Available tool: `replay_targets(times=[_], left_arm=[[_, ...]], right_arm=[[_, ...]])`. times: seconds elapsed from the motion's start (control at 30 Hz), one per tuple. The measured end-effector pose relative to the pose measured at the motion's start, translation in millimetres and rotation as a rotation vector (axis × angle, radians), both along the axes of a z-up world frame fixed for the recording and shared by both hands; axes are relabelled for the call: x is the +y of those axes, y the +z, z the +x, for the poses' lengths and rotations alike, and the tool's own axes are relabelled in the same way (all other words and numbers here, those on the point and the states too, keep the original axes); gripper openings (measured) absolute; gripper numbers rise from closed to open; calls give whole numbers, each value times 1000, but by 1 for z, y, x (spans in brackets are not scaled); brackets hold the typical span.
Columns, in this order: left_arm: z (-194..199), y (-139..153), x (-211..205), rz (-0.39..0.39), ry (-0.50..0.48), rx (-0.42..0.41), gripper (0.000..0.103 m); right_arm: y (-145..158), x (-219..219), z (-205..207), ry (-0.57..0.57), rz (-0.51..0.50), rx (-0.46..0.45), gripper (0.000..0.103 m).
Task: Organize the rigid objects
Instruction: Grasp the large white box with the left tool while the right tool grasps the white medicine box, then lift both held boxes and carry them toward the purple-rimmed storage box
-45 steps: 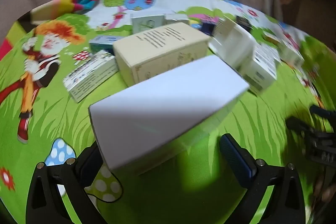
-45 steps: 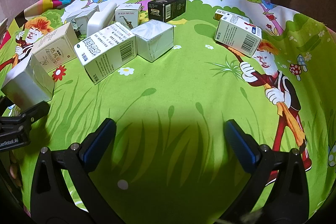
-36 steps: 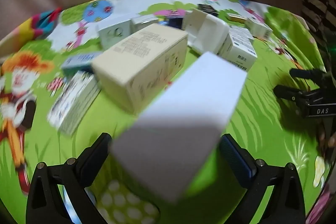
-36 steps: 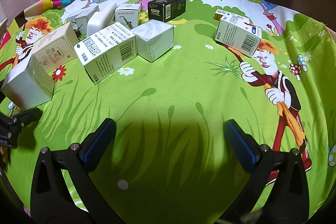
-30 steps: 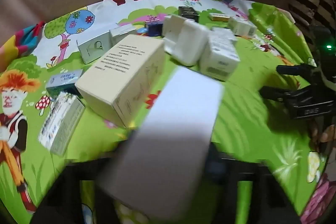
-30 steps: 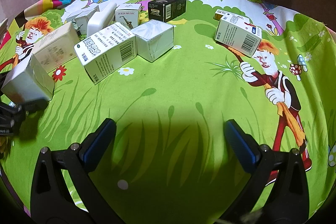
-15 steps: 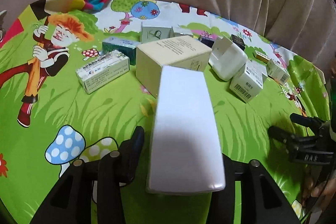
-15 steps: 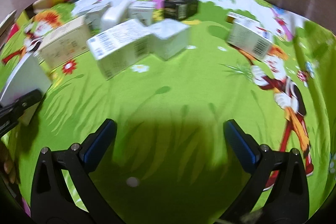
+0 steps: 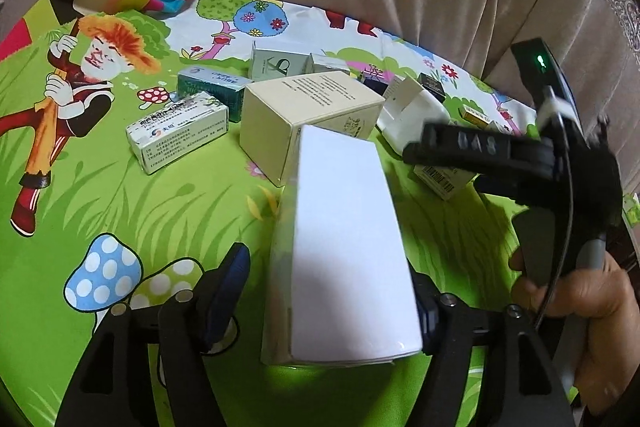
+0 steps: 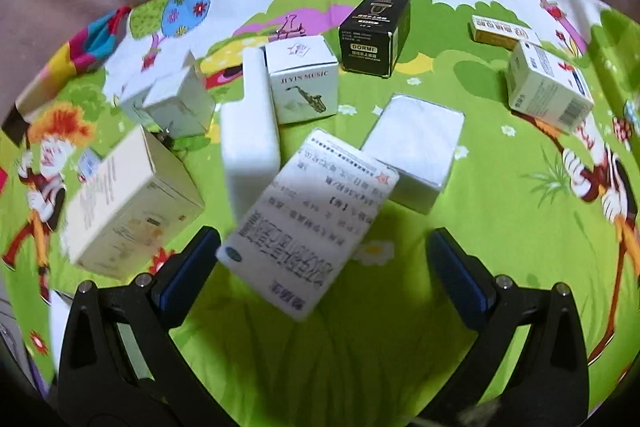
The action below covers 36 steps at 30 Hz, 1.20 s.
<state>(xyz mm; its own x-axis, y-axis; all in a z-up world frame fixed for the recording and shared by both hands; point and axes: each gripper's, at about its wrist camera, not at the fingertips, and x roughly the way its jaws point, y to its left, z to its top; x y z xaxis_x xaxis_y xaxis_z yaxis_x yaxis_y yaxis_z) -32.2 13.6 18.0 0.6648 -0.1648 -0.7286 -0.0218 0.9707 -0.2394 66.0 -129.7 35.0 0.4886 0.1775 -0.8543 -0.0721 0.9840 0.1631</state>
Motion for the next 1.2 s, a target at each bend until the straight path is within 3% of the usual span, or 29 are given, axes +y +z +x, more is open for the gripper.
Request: replay_targets(times=[0.07,0.1,0.13,0.2,0.37,0.5,0.57,0.63,0.7,0.87,0.9,0.93,0.97,1.0,1.03,1.2], left_arm=[[0,1,-2,7,4,1,70],[0,2,-4,14,4,3,70],[1,3,-5,25,7,6,70],[3,5,-5,41,3,10,70],[5,6,-5,68,0,20,70],[8,5,-11,125,-1,35,70],[9,4,-15,167,-4,46,72],[10,3,-19,198,-10,57,75],[11,2,-21,216,-13,64,76],[12,1,-21,232,-3,77,80],[11,0,-19,233,11,79,80],[11,1,-16,229,29,80,79],[11,1,-14,224,41,78,70],[10,2,-13,234,63,73,60],[8,3,-11,238,79,61,36],[4,4,-13,254,78,48,35]], right_arm=[[2,-6,-11,43,-25,-63,71],[2,-14,-20,61,-41,-96,50],[1,-25,-29,77,-31,-111,45],[2,-47,-43,126,12,-124,44],[1,-84,-91,229,-60,-164,44],[1,-104,-91,244,-20,-156,46],[1,-102,-87,248,-29,-155,58],[-2,-93,-78,262,-57,-150,75],[-4,-84,-72,270,-105,-147,77],[-5,-80,-61,270,-106,-142,80],[-5,-80,-60,268,-107,-143,77],[-4,-81,-61,267,-108,-151,66],[-3,-81,-63,265,-108,-161,60],[-2,-82,-66,256,-113,-174,44],[-1,-82,-67,252,-115,-178,44],[-1,-85,-69,246,-93,-175,44]])
